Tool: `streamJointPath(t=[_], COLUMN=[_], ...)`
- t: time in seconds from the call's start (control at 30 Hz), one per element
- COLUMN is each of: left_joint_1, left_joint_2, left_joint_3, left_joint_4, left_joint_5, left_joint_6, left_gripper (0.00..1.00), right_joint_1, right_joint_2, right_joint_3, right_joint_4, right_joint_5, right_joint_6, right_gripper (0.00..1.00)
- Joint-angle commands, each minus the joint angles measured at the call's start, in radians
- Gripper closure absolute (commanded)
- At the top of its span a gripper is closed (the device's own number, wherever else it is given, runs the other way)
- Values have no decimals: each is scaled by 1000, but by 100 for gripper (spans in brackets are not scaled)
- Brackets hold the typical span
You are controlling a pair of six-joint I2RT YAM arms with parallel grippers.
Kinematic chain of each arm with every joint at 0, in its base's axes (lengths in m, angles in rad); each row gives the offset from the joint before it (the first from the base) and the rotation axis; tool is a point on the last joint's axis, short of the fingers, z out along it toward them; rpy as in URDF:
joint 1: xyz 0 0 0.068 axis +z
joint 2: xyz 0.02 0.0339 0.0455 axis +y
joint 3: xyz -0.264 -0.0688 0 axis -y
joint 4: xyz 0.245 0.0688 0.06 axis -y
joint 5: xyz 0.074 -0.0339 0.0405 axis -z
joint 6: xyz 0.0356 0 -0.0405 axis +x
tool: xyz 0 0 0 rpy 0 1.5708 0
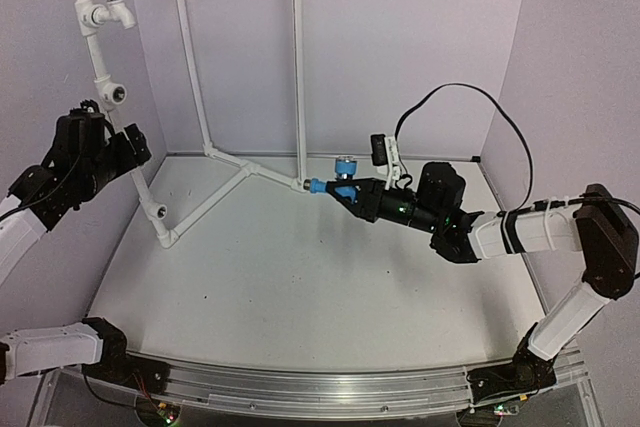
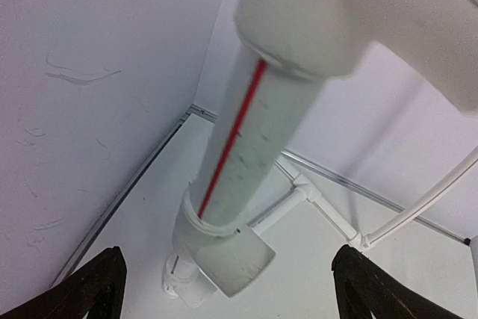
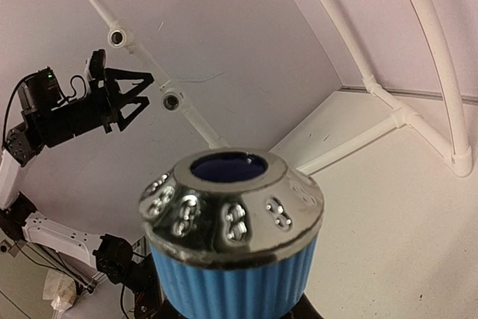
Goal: Install the water faucets
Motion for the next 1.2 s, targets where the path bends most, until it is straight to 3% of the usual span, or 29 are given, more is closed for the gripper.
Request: streamJointPath(t=[0.0,0.3,0.53,0.67,0.8,1.07,1.17], left_joint_1=[99,108,108,107,108,108,108], left_joint_2=[73,130,174,161,137,147,116], left_joint_3=[67,51,29,49,83,82,75], left_joint_4=[4,107,140,143,159,148,127], left_joint_5=[76,101,143,172,259,193,226], left_joint_6=[81,164,191,101,50,25,21], left_gripper=[0,5,16,1,0,1,3], right_joint_1=[0,0,0,0,0,0,0], right_joint_2=[-70,-80,-64,-69,-68,-74,-82], right_joint_3=[7,1,7,0,-3,-9,-17], right_joint_4=[50,50,50,50,50,58,59], right_joint_5=[0,3,3,7,7,7,9], right_joint_6=[-18,-22,-24,-24,-22,-20,-20], right_gripper=[100,100,100,100,100,100,100])
